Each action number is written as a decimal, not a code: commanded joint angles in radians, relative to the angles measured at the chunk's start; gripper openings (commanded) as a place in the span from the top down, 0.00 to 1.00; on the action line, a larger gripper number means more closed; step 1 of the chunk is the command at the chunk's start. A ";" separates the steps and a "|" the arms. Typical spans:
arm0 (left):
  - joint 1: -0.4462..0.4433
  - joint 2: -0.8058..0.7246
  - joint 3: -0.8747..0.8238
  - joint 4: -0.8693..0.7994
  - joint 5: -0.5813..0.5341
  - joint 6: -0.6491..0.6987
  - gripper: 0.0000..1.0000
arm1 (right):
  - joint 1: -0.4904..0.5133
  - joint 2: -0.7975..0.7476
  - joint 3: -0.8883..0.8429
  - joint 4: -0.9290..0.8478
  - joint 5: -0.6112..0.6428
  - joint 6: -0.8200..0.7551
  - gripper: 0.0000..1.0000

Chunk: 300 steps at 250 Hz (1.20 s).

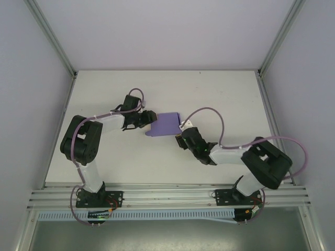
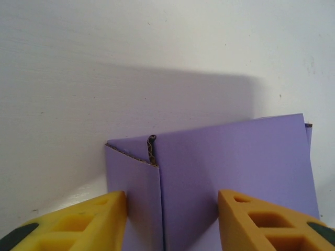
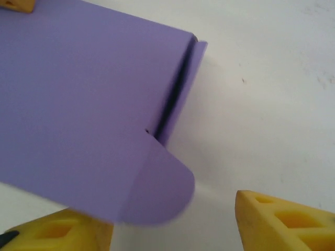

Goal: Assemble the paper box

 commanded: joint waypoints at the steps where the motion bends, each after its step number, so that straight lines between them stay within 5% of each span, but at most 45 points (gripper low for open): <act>1: -0.004 0.029 -0.069 -0.043 -0.033 -0.008 0.56 | 0.005 -0.114 -0.044 -0.137 0.005 0.071 0.18; 28: -0.004 0.024 -0.084 -0.032 -0.048 -0.003 0.65 | -0.008 -0.244 -0.083 -0.235 0.007 0.095 0.01; 67: -0.004 0.029 -0.096 -0.027 -0.067 0.011 0.70 | -0.058 -0.429 -0.105 -0.304 -0.023 0.141 0.01; 93: -0.004 0.036 -0.111 -0.012 -0.069 0.016 0.73 | -0.164 -0.497 -0.087 -0.292 -0.200 0.222 0.01; 119: -0.004 0.035 -0.127 0.009 -0.056 0.014 0.73 | -0.264 -0.446 -0.030 -0.240 -0.404 0.262 0.01; 163: -0.004 0.009 -0.151 0.011 -0.080 0.024 0.72 | -0.290 -0.199 0.172 -0.267 -0.501 0.253 0.02; 227: -0.004 0.003 -0.178 0.043 -0.066 0.022 0.72 | -0.292 0.133 0.404 -0.357 -0.546 0.265 0.31; 300: -0.004 0.013 -0.184 0.058 -0.050 0.019 0.73 | -0.291 0.306 0.488 -0.381 -0.575 0.280 0.63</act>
